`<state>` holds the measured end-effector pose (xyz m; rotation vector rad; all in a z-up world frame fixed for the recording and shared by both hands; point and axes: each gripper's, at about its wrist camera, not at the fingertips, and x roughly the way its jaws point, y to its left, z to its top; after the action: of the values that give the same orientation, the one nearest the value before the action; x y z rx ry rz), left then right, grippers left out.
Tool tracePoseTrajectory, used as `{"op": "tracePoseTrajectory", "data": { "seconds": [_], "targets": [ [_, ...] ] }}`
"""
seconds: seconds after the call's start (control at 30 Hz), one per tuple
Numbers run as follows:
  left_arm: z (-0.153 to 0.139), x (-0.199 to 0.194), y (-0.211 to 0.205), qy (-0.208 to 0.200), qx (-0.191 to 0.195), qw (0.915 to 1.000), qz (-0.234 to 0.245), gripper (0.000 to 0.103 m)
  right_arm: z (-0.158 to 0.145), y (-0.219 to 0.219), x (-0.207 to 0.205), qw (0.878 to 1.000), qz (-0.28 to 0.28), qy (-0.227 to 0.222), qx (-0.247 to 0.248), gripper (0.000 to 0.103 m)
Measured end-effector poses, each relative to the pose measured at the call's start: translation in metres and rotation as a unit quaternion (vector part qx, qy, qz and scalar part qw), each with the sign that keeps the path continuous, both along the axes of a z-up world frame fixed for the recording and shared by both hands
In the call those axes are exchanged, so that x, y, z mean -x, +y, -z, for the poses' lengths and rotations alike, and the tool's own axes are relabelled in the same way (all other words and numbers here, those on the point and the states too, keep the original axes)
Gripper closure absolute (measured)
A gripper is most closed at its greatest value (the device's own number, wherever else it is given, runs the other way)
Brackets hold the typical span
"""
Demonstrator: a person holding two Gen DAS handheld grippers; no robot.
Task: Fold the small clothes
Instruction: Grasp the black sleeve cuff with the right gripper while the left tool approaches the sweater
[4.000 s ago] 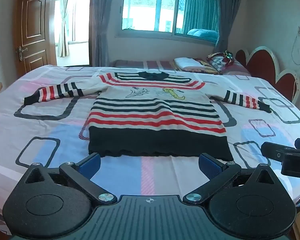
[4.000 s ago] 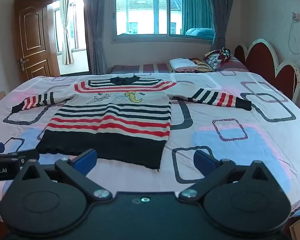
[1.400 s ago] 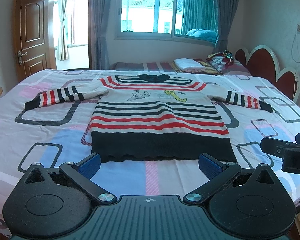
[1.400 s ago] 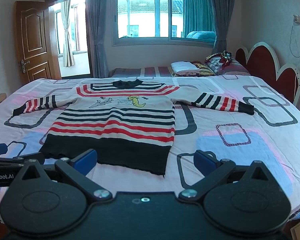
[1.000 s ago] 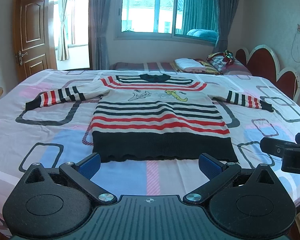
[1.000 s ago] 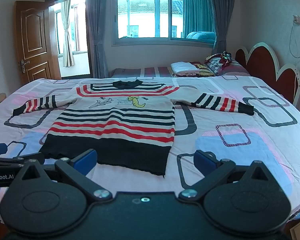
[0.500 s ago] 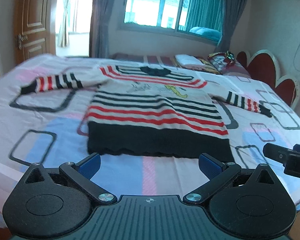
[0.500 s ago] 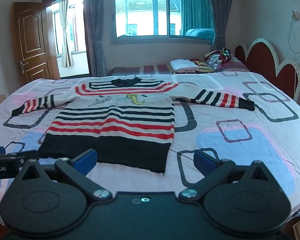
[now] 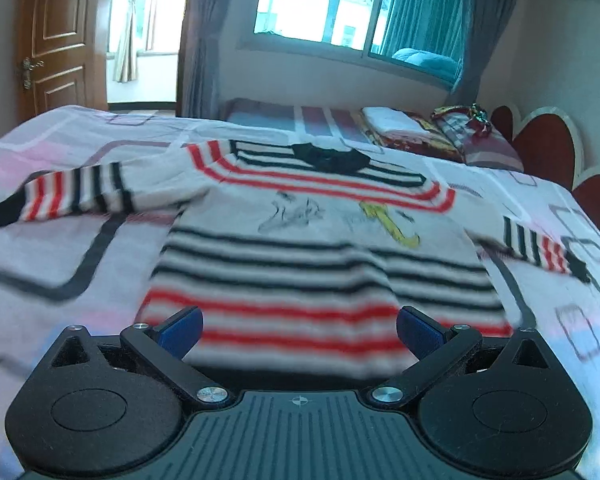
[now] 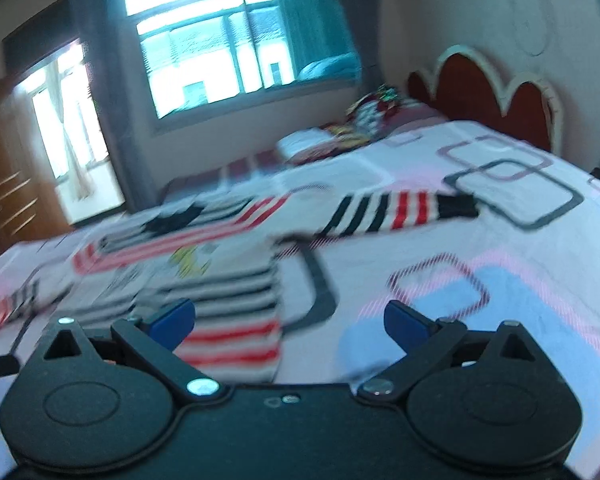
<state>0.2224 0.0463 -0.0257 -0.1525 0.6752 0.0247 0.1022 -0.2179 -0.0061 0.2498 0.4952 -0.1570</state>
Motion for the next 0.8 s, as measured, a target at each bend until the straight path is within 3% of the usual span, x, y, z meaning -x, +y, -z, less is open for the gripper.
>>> {"op": "tracePoseTrajectory", "data": {
  "seconds": [0.03, 0.07, 0.1, 0.13, 0.2, 0.27, 0.3, 0.4, 0.63, 0.8],
  "targets": [
    [0.001, -0.016, -0.001, -0.005, -0.01, 0.9999, -0.006, 0.0, 0.0, -0.009, -0.015, 1.0, 0.012, -0.002, 0.0, 0.013],
    [0.002, -0.03, -0.001, -0.01, -0.013, 0.9998, -0.01, 0.0, 0.0, -0.017, -0.027, 1.0, 0.022, -0.005, -0.002, 0.041],
    [0.002, -0.044, -0.001, -0.012, -0.01, 0.9997, -0.016, 0.0, 0.002, -0.029, -0.043, 0.999, 0.033, 0.003, -0.006, 0.055],
    [0.002, -0.056, -0.001, -0.015, -0.007, 0.9996, -0.022, 0.0, 0.004, -0.036, -0.054, 0.999, 0.043, 0.015, -0.01, 0.06],
    [0.004, -0.079, -0.004, -0.018, -0.006, 0.9992, -0.035, 0.0, 0.009, -0.06, -0.074, 0.998, 0.061, 0.014, -0.031, 0.055],
    [0.01, -0.094, -0.007, -0.012, 0.002, 0.9993, -0.035, 0.0, 0.018, -0.088, -0.094, 0.995, 0.089, 0.012, -0.05, 0.041],
    [0.013, -0.101, -0.009, -0.005, 0.005, 0.9994, -0.035, 0.0, 0.024, -0.104, -0.101, 0.993, 0.102, 0.01, -0.066, 0.04],
    [0.027, -0.112, -0.016, 0.013, 0.005, 0.9994, -0.033, 0.0, 0.052, -0.159, -0.129, 0.979, 0.15, 0.019, -0.135, 0.047],
    [0.036, -0.118, -0.037, 0.05, -0.024, 0.9972, -0.051, 0.0, 0.137, -0.254, -0.174, 0.928, 0.218, 0.021, -0.302, 0.051],
    [0.04, -0.139, -0.06, 0.063, -0.047, 0.9951, -0.059, 0.0, 0.146, -0.259, -0.199, 0.936, 0.193, -0.005, -0.296, 0.05]
  ]
}}
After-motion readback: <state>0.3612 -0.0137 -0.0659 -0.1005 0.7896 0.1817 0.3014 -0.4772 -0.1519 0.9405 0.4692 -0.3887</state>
